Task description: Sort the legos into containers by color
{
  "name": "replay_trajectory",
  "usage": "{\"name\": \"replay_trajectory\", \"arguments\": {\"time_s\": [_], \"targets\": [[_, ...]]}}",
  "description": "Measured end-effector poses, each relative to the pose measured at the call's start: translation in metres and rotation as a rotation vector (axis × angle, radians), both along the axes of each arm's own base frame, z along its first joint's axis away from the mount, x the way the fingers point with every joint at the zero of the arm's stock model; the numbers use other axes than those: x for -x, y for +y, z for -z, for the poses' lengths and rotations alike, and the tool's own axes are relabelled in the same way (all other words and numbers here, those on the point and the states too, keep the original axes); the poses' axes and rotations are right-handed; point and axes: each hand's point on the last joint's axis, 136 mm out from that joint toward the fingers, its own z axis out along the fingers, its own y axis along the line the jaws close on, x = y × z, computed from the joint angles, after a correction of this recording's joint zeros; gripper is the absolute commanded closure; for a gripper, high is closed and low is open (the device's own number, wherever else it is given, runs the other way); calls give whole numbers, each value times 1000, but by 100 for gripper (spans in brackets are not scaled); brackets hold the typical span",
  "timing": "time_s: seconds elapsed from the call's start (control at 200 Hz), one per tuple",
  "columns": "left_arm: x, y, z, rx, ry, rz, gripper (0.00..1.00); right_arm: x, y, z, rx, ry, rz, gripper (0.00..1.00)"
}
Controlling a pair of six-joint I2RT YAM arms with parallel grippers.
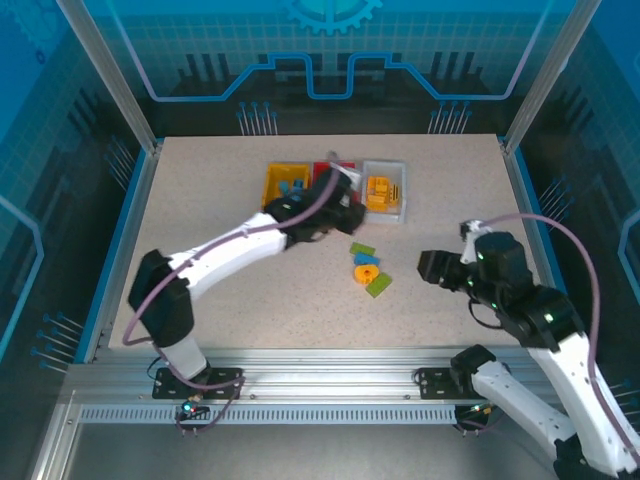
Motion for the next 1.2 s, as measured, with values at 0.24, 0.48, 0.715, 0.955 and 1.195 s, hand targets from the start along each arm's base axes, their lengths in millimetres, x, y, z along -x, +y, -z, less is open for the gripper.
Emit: {"name": "replay_trajectory", "arguments": {"time_s": [0.24, 0.48, 0.715, 0.955, 1.195], "targets": [[-63, 138, 33, -57, 50, -319, 70, -25, 56, 25, 11, 73, -182, 29], [-127, 182, 82, -98, 117, -450, 69, -41, 106, 44, 34, 103, -304, 27], [-159, 187, 122, -126, 184, -480, 60, -60, 139, 35, 24, 62, -354, 27], [-160, 180, 124, -110, 198, -470, 41, -70, 144, 53, 56, 100, -341, 26], [-147, 160, 84, -52, 165, -419, 34, -72, 129, 107, 196, 258, -270, 17]]}}
